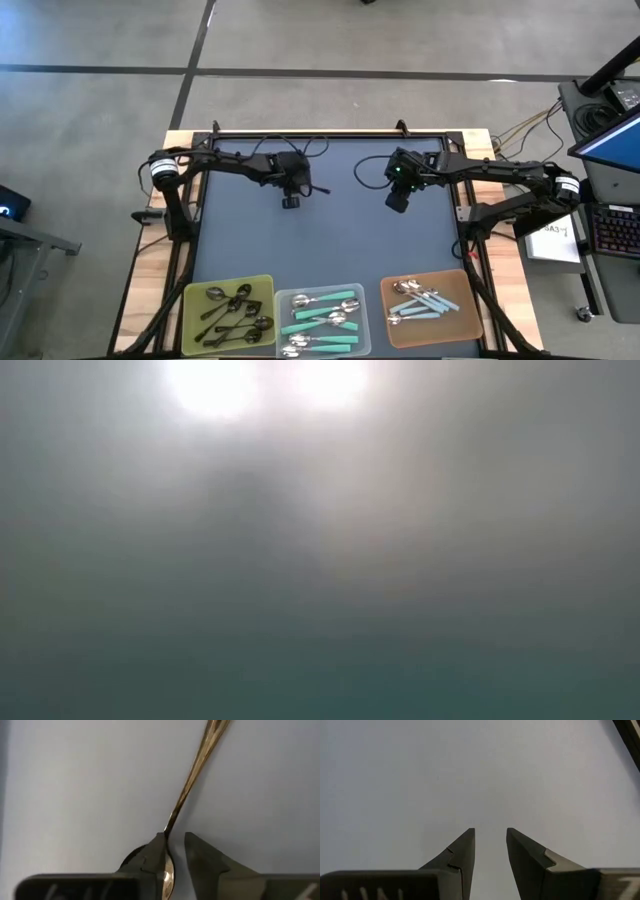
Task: Sort silverware by color (type)
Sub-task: Put the black spoon into the yellow bin
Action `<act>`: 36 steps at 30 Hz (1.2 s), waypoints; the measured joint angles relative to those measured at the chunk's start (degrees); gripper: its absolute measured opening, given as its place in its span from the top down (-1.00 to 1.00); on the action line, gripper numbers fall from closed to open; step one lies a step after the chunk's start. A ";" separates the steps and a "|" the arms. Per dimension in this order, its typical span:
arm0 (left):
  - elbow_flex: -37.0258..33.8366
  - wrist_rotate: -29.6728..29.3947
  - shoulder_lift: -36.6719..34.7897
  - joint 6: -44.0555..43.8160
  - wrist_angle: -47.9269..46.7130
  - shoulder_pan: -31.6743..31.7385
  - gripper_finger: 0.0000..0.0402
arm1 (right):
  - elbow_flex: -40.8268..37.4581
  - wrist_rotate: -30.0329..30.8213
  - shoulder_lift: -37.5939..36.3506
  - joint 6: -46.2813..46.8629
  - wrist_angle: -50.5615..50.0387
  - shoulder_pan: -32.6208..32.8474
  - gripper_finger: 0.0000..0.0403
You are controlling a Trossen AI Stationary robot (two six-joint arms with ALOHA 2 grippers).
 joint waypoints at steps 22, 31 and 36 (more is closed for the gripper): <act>-0.36 14.28 -2.50 -5.49 -23.18 0.04 1.00 | 0.00 0.08 0.00 -0.94 -0.35 0.00 0.49; -0.09 22.15 -7.78 -6.79 -29.26 -0.25 1.00 | 0.00 0.11 0.00 -1.31 -0.15 0.00 0.49; 1.22 21.53 -9.94 -8.81 -29.29 -0.24 1.00 | 0.00 0.11 0.00 -1.30 -0.01 0.00 0.49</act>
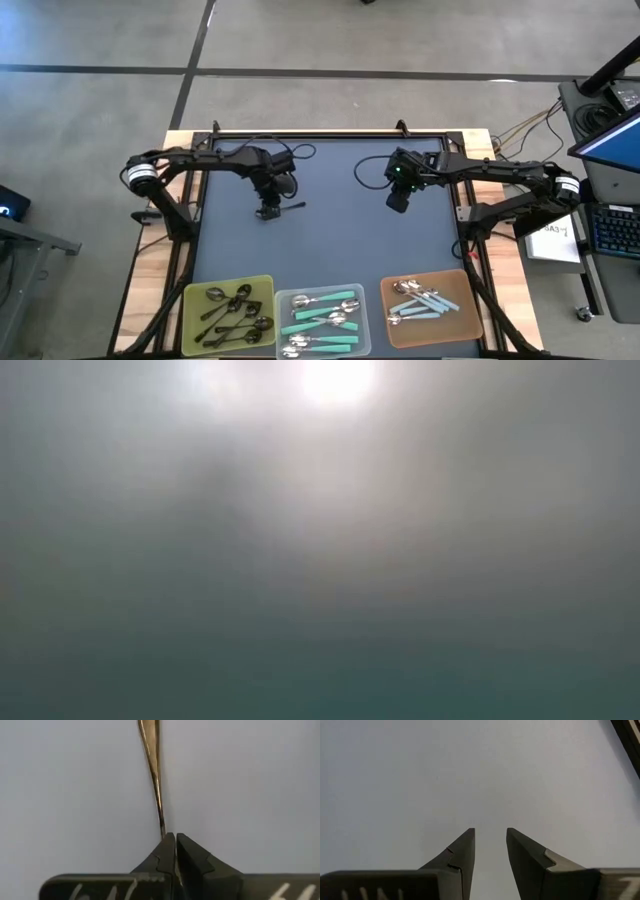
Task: Sort silverware by color (type)
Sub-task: Put the black spoon into the yellow bin
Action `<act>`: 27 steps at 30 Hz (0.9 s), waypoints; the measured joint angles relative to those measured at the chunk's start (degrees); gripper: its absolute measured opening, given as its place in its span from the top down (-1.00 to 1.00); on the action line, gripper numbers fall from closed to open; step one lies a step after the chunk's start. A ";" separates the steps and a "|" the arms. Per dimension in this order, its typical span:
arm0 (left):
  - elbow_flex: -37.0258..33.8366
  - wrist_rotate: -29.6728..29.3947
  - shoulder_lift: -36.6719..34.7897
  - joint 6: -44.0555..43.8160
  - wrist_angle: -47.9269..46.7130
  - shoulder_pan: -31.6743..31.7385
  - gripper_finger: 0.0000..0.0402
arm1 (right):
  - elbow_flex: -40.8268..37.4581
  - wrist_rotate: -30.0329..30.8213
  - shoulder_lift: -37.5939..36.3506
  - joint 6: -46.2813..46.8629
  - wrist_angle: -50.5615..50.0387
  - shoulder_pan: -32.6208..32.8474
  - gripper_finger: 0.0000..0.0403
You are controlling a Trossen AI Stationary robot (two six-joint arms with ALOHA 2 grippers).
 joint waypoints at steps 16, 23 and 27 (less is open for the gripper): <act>-0.60 -1.80 6.14 -2.00 5.70 -0.22 0.46 | 0.00 0.02 0.00 0.18 0.03 -0.02 0.49; -0.50 -3.31 9.69 -6.64 5.87 -0.28 0.46 | 0.00 0.03 0.00 0.18 -0.01 0.00 0.49; -0.50 -3.98 10.05 -11.32 6.06 -0.24 0.74 | 0.00 0.02 0.00 -0.14 -0.03 0.00 0.49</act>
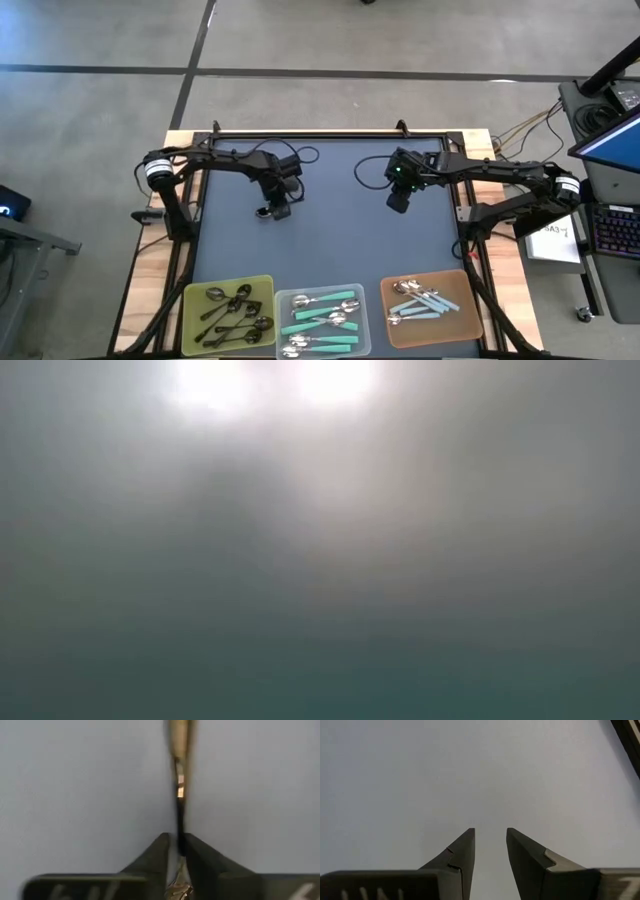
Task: Sort silverware by color (type)
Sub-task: Put the black spoon into the yellow bin
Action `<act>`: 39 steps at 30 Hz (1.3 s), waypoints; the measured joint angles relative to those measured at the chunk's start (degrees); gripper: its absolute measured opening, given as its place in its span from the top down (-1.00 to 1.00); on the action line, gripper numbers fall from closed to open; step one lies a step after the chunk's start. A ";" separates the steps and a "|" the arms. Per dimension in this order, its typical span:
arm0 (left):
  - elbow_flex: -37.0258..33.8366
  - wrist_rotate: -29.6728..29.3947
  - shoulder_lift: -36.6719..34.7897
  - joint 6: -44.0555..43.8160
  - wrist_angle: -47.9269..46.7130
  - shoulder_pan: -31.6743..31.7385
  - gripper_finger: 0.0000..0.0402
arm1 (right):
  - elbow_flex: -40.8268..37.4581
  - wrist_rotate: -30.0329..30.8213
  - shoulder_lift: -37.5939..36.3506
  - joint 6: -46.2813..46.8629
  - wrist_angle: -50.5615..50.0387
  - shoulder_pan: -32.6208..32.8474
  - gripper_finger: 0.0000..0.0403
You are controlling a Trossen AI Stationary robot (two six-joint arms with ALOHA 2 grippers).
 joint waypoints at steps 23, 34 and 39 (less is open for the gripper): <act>9.53 8.74 -19.87 -18.96 -5.30 -13.27 1.00 | 0.00 0.01 0.00 -5.87 -0.15 0.00 0.49; 6.43 1.10 -29.94 -62.28 -8.92 -53.25 1.00 | 0.00 0.01 0.00 -5.19 1.11 0.00 0.49; 5.72 -2.85 -27.54 -73.84 -9.54 -67.52 1.00 | 0.00 0.00 0.00 -4.16 3.96 0.00 0.49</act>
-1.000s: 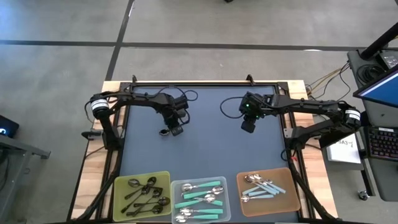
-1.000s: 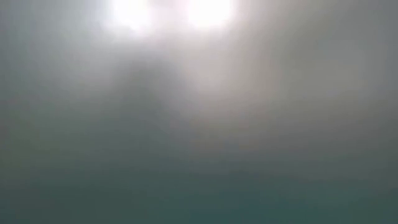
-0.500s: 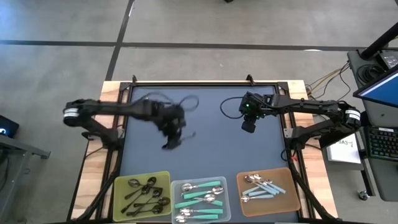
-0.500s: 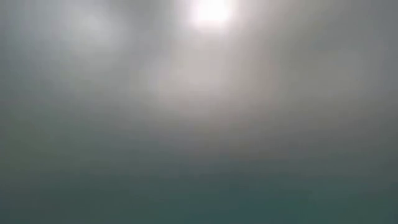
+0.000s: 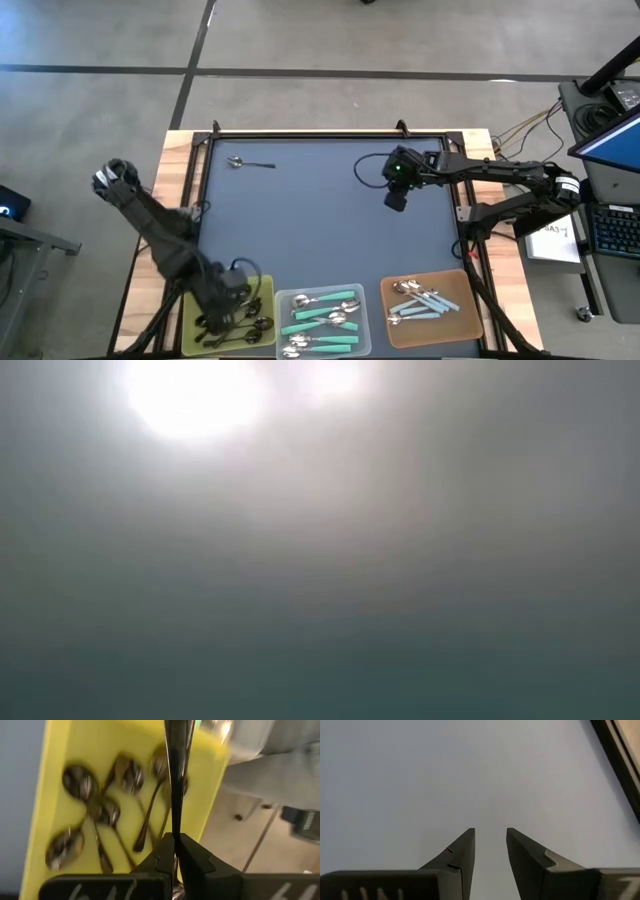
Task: Sort silverware by color (type)
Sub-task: Put the black spoon into the yellow bin
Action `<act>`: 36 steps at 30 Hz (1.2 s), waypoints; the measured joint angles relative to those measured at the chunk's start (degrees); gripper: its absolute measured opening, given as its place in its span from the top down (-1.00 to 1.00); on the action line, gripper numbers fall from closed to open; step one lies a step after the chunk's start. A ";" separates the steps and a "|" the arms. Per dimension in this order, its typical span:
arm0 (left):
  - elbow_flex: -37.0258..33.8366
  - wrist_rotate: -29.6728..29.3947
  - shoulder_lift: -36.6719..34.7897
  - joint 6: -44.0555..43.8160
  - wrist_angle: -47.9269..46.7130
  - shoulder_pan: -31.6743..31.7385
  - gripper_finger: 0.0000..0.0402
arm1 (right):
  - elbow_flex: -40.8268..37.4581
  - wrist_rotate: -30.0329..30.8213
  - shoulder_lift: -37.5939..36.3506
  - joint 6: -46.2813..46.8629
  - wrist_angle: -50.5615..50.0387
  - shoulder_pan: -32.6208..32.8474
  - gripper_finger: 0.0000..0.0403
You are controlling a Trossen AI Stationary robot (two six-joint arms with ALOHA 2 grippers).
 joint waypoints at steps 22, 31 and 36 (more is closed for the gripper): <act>5.32 -4.24 16.39 -0.73 -0.59 -1.90 0.69 | 0.00 18.00 0.00 4.56 1.90 0.00 0.49; 11.72 -38.21 16.83 -8.90 -28.32 0.43 0.62 | 0.00 17.97 0.00 4.55 2.07 0.00 0.49; 9.20 -40.84 15.38 -5.81 -38.51 7.79 0.62 | 0.00 17.97 0.00 4.53 2.08 0.00 0.49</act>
